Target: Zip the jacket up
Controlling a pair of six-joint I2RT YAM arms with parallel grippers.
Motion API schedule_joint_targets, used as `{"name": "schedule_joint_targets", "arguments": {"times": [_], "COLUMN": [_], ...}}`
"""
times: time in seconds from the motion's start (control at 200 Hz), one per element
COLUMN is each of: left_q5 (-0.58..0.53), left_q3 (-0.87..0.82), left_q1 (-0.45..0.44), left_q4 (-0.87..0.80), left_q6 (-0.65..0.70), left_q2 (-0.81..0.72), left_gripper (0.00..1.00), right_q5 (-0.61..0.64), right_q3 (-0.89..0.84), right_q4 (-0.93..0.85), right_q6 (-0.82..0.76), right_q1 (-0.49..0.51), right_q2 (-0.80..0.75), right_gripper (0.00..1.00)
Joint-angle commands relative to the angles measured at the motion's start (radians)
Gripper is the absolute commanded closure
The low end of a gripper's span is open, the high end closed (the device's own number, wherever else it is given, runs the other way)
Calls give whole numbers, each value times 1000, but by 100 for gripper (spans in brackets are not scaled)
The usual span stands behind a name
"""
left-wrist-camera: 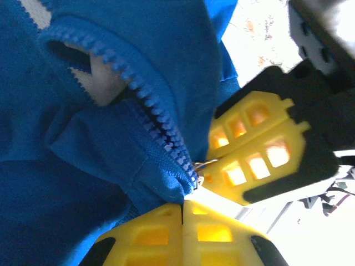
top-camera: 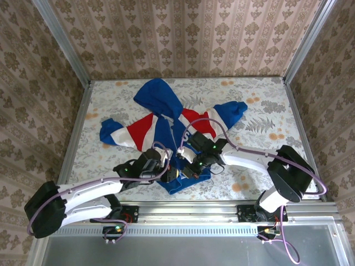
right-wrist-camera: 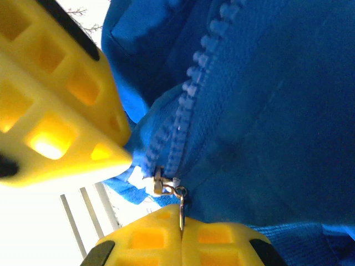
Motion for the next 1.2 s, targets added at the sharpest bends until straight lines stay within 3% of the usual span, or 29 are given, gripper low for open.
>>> {"name": "schedule_joint_targets", "arguments": {"times": [0.0, 0.66, 0.745, 0.865, 1.065, 1.195], "left_q5": [-6, -69, -88, -127, -228, -282], "left_q3": [-4, -88, -104, -134, -240, -269], "left_q1": [-26, -51, -51, -51, -67, -102], "left_q4": [-81, -85, -68, -67, 31, 100], "left_q6": [38, -20, -34, -65, -185, -212], "left_q2": [-25, -98, -150, -254, -424, -427], "left_gripper": [100, 100, 82, 66, 56, 56], "right_q5": [-72, -115, -131, -145, -160, -178], "right_q3": [50, 15, -2, -22, -44, -49], "right_q4": [-40, 134, 149, 161, 192, 217], "right_q6": [-22, 77, 85, 93, 103, 114], "right_q1": [0, -18, -17, -14, -13, -12], "right_q2": [27, 15, 22, 21, 18, 15], "right_gripper": [100, 100, 100, 100, 100, 100]}}
